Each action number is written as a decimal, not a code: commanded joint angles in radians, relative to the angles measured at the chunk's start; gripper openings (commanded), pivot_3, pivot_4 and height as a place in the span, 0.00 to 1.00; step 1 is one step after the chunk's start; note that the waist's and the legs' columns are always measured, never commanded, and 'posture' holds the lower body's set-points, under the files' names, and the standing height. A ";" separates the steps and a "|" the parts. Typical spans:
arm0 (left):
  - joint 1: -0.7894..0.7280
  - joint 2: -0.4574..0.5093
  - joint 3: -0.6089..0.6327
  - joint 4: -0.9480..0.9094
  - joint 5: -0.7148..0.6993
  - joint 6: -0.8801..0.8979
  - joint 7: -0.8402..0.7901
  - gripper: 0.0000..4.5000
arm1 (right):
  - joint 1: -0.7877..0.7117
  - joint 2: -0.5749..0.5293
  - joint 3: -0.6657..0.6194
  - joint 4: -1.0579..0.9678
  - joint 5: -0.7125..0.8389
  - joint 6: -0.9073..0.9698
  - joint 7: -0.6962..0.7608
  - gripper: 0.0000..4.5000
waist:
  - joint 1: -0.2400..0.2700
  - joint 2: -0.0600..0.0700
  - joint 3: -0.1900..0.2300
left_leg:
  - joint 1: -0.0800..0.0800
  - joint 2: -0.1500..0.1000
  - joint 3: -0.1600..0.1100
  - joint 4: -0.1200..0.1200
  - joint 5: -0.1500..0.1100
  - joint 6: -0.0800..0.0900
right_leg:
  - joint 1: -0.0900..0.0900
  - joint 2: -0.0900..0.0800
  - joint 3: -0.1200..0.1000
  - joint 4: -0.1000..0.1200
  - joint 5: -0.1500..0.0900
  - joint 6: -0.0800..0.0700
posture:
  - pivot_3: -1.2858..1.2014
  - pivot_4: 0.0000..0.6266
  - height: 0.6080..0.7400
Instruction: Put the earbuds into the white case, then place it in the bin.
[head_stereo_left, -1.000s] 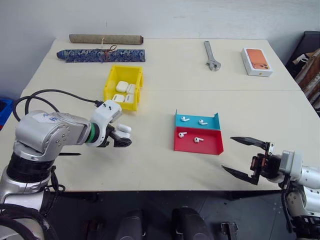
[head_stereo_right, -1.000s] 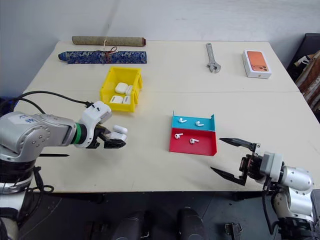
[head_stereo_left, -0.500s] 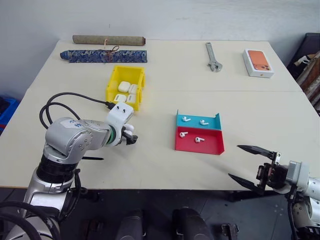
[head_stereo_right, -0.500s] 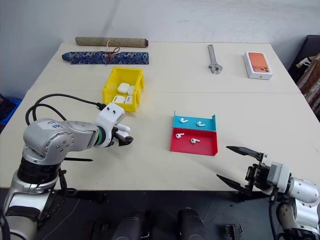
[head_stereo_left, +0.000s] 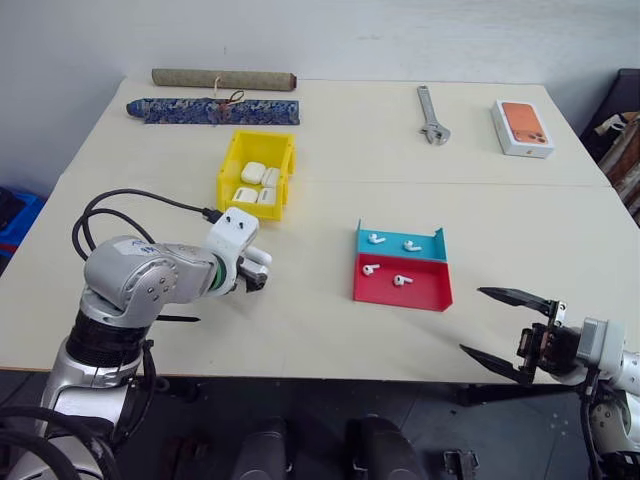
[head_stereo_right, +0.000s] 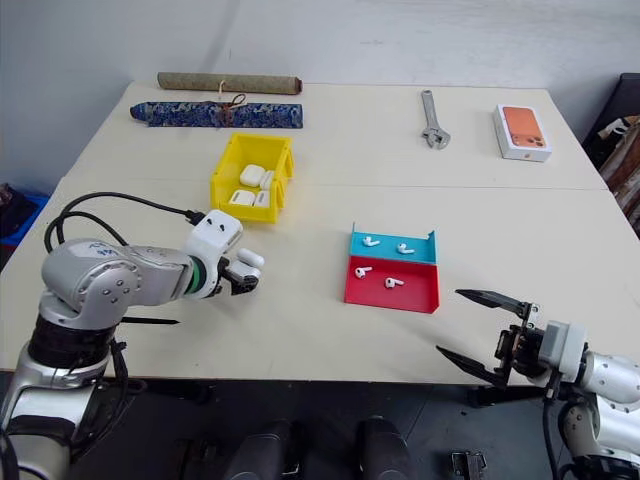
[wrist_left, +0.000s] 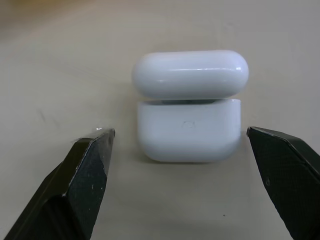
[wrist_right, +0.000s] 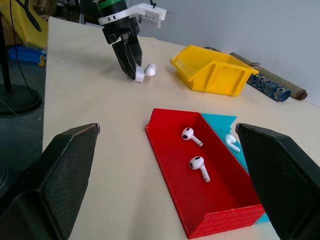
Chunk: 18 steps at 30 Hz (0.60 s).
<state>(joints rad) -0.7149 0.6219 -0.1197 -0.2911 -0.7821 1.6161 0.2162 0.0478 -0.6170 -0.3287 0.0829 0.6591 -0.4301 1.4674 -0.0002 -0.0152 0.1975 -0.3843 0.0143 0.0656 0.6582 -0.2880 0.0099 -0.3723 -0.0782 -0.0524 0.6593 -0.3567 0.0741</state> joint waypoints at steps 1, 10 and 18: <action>-0.008 -0.031 0.007 0.021 0.010 -0.002 0.021 1.00 | -0.003 -0.004 -0.006 -0.053 0.006 0.010 -0.025 1.00 | 0.000 0.000 0.000 | 0.000 0.000 0.000 0.000 0.000 0.000 | 0.000 0.000 0.000 0.000 0.000 0.000 | 0.52 0.24 1.00; -0.005 -0.030 -0.026 0.037 0.027 -0.002 0.039 1.00 | 0.017 -0.008 -0.013 -0.101 0.001 0.026 -0.067 1.00 | 0.001 0.000 0.000 | 0.001 0.000 0.000 0.001 0.000 0.000 | 0.002 0.000 0.000 0.000 0.000 0.000 | 0.52 0.24 1.00; 0.008 -0.098 -0.039 0.053 0.090 -0.002 0.041 0.80 | 0.026 -0.004 -0.014 -0.112 -0.003 0.027 -0.079 1.00 | 0.004 0.000 0.000 | 0.015 0.000 0.000 -0.003 -0.001 0.000 | 0.017 0.000 0.000 -0.005 0.000 0.000 | 0.52 0.24 1.00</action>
<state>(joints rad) -0.7224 0.5247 -0.1385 -0.2461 -0.7291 1.6118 0.2426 0.0654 -0.6170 -0.3221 -0.0006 0.6468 -0.3941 1.3927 0.0036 -0.0149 0.1973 -0.3688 0.0140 0.0654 0.6548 -0.2889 0.0095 -0.3555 -0.0783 -0.0526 0.6537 -0.3568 0.0743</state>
